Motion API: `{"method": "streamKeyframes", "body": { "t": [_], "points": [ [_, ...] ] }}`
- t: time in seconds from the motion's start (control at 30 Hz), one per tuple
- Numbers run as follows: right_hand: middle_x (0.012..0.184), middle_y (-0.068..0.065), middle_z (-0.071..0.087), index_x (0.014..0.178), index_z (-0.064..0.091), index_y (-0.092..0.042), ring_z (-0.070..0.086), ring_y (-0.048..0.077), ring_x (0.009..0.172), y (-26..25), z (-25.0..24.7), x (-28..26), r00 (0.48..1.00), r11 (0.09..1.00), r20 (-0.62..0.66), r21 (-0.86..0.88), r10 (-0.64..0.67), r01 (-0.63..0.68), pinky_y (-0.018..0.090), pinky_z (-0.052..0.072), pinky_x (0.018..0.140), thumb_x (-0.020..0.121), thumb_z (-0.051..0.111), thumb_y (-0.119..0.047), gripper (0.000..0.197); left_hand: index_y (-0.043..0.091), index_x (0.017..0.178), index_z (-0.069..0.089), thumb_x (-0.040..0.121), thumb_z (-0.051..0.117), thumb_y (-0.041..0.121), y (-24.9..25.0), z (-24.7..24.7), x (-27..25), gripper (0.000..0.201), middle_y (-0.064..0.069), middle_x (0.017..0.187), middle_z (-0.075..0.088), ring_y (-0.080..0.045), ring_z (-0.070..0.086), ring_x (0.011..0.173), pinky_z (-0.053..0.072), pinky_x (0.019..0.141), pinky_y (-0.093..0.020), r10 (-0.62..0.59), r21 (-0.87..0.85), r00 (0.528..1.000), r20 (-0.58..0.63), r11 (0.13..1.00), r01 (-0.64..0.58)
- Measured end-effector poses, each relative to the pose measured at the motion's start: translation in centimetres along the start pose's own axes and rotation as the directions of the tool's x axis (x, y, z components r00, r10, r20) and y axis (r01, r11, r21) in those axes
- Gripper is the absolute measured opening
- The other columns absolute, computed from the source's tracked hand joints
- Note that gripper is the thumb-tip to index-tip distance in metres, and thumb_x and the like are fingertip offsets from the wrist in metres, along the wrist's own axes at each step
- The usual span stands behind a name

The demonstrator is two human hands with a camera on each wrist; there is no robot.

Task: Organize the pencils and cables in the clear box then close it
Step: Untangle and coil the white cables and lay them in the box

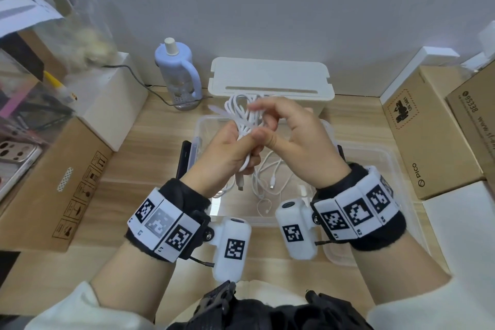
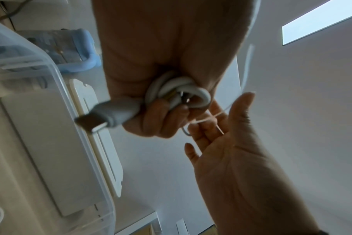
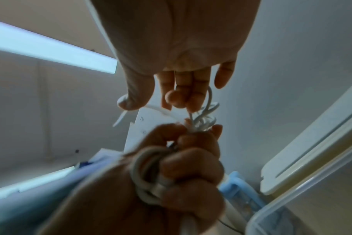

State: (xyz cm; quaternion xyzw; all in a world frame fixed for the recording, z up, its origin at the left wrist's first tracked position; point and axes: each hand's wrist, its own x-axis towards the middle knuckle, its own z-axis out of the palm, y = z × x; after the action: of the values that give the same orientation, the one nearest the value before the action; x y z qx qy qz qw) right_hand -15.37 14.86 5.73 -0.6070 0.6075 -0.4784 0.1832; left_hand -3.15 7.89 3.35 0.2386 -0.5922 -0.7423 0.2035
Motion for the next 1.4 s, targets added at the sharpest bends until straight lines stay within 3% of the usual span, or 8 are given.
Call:
{"method": "streamKeyframes", "body": {
  "t": [0.2, 0.4, 0.63, 0.77, 0.9, 1.0, 1.13, 1.4],
  "points": [
    [0.072, -0.008, 0.049, 0.074, 0.055, -0.023, 0.047, -0.002, 0.07, 0.4, 0.4, 0.2, 0.997, 0.99, -0.072, 0.144, 0.008, 0.003, 0.015, 0.038, 0.07, 0.085, 0.053, -0.031, 0.014, 0.015, 0.078, 0.045, 0.083, 0.044, 0.018, -0.1, -0.3, 0.5, 0.006, 0.004, 0.058, 0.044, -0.008, 0.037, 0.046, 0.028, 0.04, -0.02, -0.065, -0.057, 0.997, 0.033, 0.996, 0.067],
    [0.078, 0.0, 0.061, 0.08, 0.059, -0.02, 0.058, 0.019, 0.077, 0.7, 0.3, -0.1, 0.999, 0.947, -0.035, 0.322, -0.006, 0.017, 0.03, 0.048, 0.073, 0.087, 0.054, -0.028, 0.011, 0.023, 0.095, 0.05, 0.095, 0.046, 0.02, -0.1, -0.8, 0.4, 0.005, 0.006, 0.053, 0.044, -0.004, 0.036, 0.041, 0.024, 0.039, -0.014, -0.107, -0.21, 0.994, -0.025, 0.973, 0.1],
    [0.069, -0.011, 0.057, 0.076, 0.063, -0.015, 0.057, 0.022, 0.068, 0.6, 1.0, -0.3, 0.999, 0.958, -0.034, 0.284, -0.033, 0.041, 0.04, 0.047, 0.067, 0.085, 0.053, -0.042, 0.03, 0.02, 0.101, 0.05, 0.094, 0.049, 0.015, -0.4, -0.4, 0.9, 0.01, 0.01, 0.046, 0.05, -0.004, 0.04, 0.039, 0.029, 0.038, -0.015, 0.032, 0.123, 0.99, -0.134, 0.992, -0.016],
    [0.067, 0.012, 0.063, 0.077, 0.064, -0.009, 0.061, 0.032, 0.065, 0.7, 1.6, -0.6, 0.999, 0.966, -0.024, 0.253, -0.044, 0.049, 0.049, 0.049, 0.064, 0.084, 0.055, -0.029, 0.024, 0.017, 0.082, 0.043, 0.093, 0.043, 0.004, -1.7, -0.3, 1.5, 0.017, 0.005, 0.051, 0.044, -0.005, 0.038, 0.04, 0.031, 0.043, -0.018, 0.101, 0.261, 0.967, -0.232, 0.965, -0.038],
    [0.067, 0.008, 0.064, 0.074, 0.063, -0.01, 0.062, 0.022, 0.063, 0.3, 1.3, -0.8, 0.999, 0.955, 0.015, 0.294, -0.031, 0.025, 0.034, 0.051, 0.063, 0.085, 0.052, -0.018, 0.018, 0.014, 0.073, 0.044, 0.094, 0.045, 0.013, -2.4, -0.5, 1.5, 0.02, 0.003, 0.051, 0.045, -0.008, 0.04, 0.045, 0.033, 0.045, -0.02, 0.128, 0.376, 0.96, -0.251, 0.926, -0.025],
    [0.063, -0.013, 0.058, 0.074, 0.057, -0.013, 0.054, 0.001, 0.056, 0.1, 0.6, -0.7, 0.999, 0.882, 0.027, 0.468, 0.048, -0.055, 0.012, 0.043, 0.057, 0.087, 0.049, -0.007, 0.016, 0.015, 0.065, 0.051, 0.094, 0.05, 0.028, -2.3, -1.1, 1.5, 0.032, 0.005, 0.045, 0.047, -0.008, 0.04, 0.04, 0.03, 0.043, -0.021, -0.006, 0.244, 0.974, -0.226, 0.968, 0.063],
    [0.059, -0.01, 0.052, 0.072, 0.058, -0.019, 0.047, 0.007, 0.055, 0.2, -0.4, -0.3, 0.995, 0.877, -0.058, 0.478, 0.078, -0.04, 0.016, 0.038, 0.051, 0.088, 0.052, -0.016, 0.017, 0.005, 0.093, 0.059, 0.098, 0.031, 0.028, -1.6, -2.0, 1.0, 0.036, -0.006, 0.064, 0.06, -0.015, 0.056, 0.055, 0.048, 0.053, -0.024, -0.213, -0.252, 0.974, -0.077, 0.95, 0.187],
    [0.061, -0.016, 0.057, 0.079, 0.059, -0.016, 0.052, 0.008, 0.056, -0.7, -2.0, 0.3, 0.999, 0.899, -0.039, 0.438, 0.019, 0.0, 0.019, 0.041, 0.054, 0.087, 0.048, -0.022, 0.014, 0.005, 0.092, 0.07, 0.068, 0.076, 0.024, -0.2, -2.5, -0.5, 0.031, -0.012, 0.086, 0.073, -0.018, 0.071, 0.076, 0.057, 0.067, -0.029, -0.134, -0.437, 0.952, 0.275, 0.864, 0.248]
  ]
}}
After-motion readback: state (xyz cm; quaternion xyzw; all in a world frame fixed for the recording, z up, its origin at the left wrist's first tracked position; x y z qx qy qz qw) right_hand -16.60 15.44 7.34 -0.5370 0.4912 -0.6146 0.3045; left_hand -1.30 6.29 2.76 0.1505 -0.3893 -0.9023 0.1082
